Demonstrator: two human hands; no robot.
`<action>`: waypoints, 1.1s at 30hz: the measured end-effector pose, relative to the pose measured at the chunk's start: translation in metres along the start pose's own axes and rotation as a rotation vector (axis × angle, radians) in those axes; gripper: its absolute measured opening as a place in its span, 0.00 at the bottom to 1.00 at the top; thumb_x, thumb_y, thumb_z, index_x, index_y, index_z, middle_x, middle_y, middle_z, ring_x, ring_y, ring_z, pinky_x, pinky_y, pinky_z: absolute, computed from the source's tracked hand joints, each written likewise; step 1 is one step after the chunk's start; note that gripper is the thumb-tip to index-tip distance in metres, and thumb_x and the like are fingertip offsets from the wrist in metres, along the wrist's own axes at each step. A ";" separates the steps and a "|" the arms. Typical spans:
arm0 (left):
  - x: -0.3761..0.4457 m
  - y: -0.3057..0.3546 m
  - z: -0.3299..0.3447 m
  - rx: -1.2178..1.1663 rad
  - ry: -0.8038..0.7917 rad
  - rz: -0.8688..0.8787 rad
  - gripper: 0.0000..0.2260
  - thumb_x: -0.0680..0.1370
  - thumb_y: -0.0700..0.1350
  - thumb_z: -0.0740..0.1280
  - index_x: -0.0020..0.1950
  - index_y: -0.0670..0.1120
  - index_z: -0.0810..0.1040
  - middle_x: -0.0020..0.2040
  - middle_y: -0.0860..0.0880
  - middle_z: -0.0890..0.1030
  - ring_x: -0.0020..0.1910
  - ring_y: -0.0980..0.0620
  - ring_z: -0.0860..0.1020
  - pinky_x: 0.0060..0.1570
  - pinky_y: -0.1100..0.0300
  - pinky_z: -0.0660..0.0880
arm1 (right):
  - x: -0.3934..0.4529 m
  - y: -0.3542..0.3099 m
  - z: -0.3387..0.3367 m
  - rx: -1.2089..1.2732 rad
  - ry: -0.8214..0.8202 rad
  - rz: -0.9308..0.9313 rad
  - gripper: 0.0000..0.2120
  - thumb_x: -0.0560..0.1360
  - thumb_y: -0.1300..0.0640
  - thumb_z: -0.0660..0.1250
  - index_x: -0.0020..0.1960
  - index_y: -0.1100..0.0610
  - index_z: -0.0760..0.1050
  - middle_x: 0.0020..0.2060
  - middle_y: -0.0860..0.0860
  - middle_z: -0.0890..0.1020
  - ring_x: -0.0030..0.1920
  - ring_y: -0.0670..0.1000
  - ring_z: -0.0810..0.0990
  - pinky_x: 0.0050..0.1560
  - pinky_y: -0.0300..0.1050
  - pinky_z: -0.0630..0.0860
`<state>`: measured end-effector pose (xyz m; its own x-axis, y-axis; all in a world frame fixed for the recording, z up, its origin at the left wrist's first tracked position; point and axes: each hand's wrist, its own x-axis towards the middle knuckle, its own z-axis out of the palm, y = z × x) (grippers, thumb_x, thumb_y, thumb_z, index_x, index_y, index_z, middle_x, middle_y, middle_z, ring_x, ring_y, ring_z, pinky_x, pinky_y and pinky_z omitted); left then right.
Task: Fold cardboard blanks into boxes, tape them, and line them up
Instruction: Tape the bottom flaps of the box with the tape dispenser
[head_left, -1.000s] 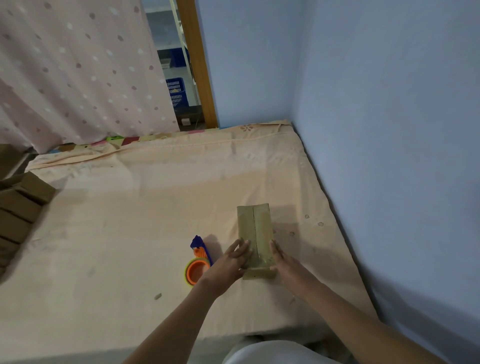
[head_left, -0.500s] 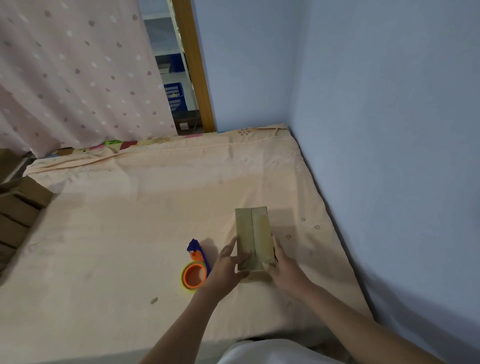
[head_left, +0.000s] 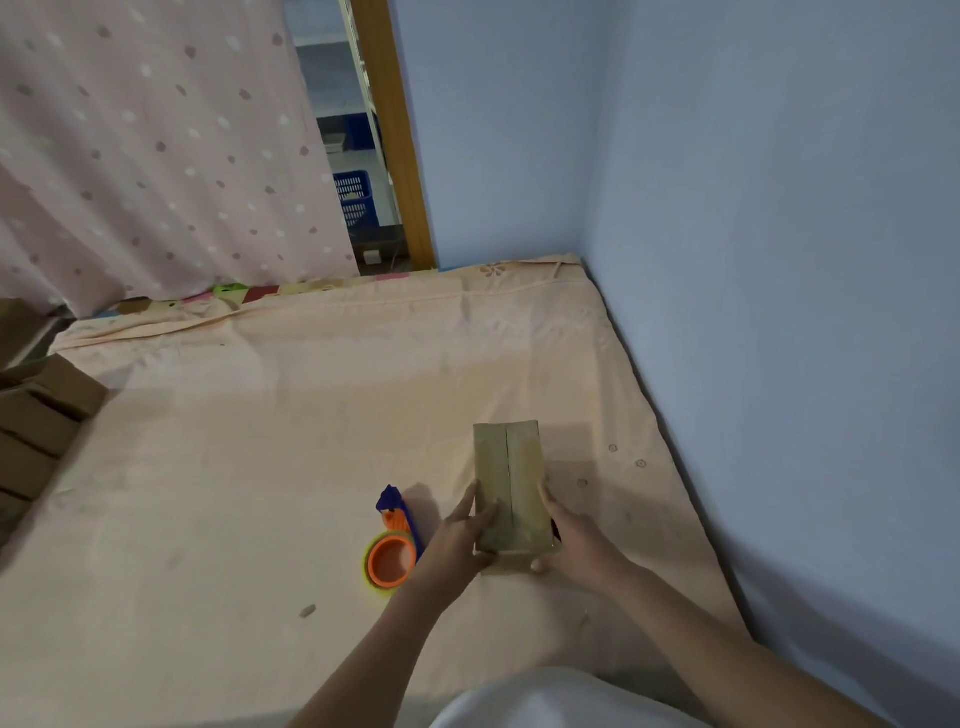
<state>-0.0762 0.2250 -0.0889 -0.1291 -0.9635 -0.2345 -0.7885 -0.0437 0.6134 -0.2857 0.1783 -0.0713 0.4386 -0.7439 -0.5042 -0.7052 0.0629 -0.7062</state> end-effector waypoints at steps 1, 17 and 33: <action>0.000 -0.002 -0.001 -0.003 0.003 0.010 0.34 0.77 0.38 0.72 0.79 0.51 0.61 0.81 0.49 0.46 0.76 0.50 0.64 0.66 0.73 0.61 | 0.000 0.002 -0.001 -0.012 0.003 -0.010 0.51 0.76 0.58 0.73 0.79 0.40 0.37 0.72 0.52 0.72 0.68 0.51 0.74 0.72 0.46 0.68; 0.010 0.017 -0.014 -0.562 0.102 -0.389 0.26 0.82 0.42 0.65 0.78 0.48 0.62 0.72 0.49 0.73 0.64 0.53 0.73 0.62 0.52 0.77 | -0.003 -0.015 0.000 0.399 0.166 0.068 0.19 0.81 0.54 0.66 0.71 0.51 0.72 0.62 0.45 0.79 0.60 0.47 0.78 0.62 0.44 0.75; 0.072 0.021 -0.051 -0.266 0.096 -0.368 0.30 0.82 0.43 0.61 0.81 0.49 0.53 0.76 0.45 0.66 0.73 0.43 0.67 0.66 0.56 0.68 | -0.012 -0.014 0.023 0.865 0.210 0.541 0.21 0.81 0.43 0.62 0.63 0.61 0.71 0.53 0.60 0.77 0.50 0.61 0.82 0.49 0.54 0.84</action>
<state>-0.0713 0.1411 -0.0549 0.1966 -0.8907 -0.4099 -0.5879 -0.4417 0.6777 -0.2683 0.2014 -0.0661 0.0187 -0.5701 -0.8214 -0.1023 0.8161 -0.5688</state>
